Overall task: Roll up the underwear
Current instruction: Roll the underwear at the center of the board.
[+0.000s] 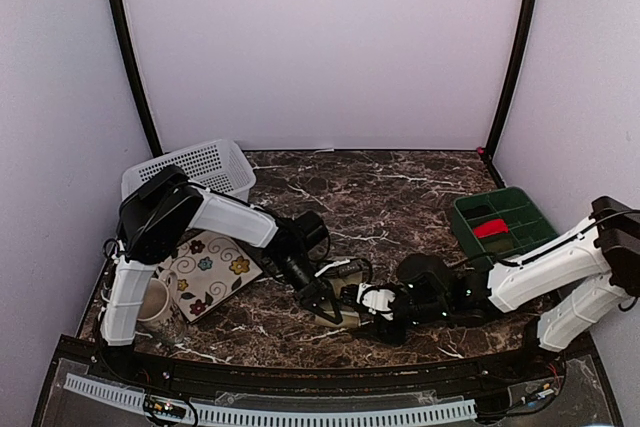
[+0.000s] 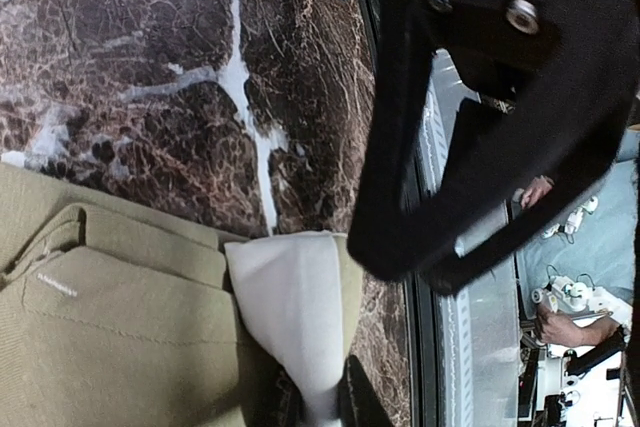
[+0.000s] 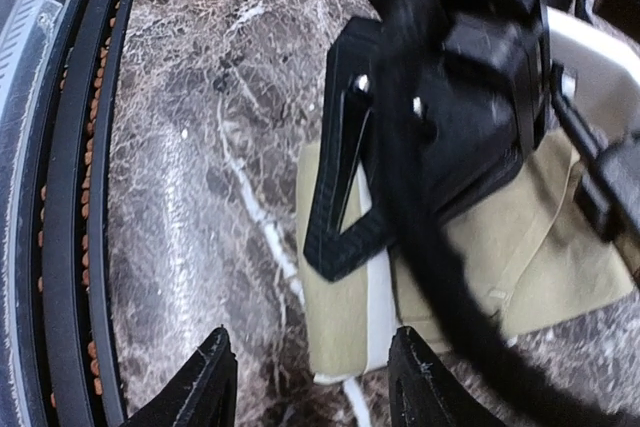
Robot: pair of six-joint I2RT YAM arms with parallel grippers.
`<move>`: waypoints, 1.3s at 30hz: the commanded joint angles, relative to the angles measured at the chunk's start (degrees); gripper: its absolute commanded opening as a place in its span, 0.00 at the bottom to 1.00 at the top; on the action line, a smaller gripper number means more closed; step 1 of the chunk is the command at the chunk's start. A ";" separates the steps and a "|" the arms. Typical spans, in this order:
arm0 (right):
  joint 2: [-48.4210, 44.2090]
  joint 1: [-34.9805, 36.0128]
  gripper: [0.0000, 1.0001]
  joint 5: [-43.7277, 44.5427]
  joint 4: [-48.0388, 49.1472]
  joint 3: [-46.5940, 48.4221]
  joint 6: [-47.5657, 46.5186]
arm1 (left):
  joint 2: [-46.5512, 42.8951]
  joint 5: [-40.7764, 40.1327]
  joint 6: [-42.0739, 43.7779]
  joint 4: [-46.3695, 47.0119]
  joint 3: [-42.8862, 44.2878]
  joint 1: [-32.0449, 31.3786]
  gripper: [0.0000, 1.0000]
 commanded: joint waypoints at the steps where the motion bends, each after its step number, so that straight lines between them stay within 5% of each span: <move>1: 2.29 0.83 0.51 1.14 3.74 2.96 -3.73 | 2.49 -3.35 1.04 -5.25 -0.48 0.01 0.14; 14: 13.29 0.92 0.46 3.42 -1.08 8.06 -5.56 | 2.78 -3.16 1.58 -5.36 -0.46 0.10 0.15; 17: 12.90 0.91 0.25 3.36 -1.56 7.96 -4.82 | 2.75 -3.49 1.93 -5.79 -0.29 0.14 0.17; 21: 11.52 0.76 0.01 2.05 -3.14 7.58 -4.40 | 0.75 -5.99 1.48 -5.37 -0.21 0.53 0.38; 28: 12.54 -2.00 0.00 -10.22 -6.85 9.38 -1.06 | -12.42 -11.97 -3.47 4.42 -7.30 4.14 0.58; 39: 20.04 -11.45 0.00 -32.73 -7.49 13.69 11.09 | -39.99 -37.31 -2.60 33.67 -34.31 4.88 0.61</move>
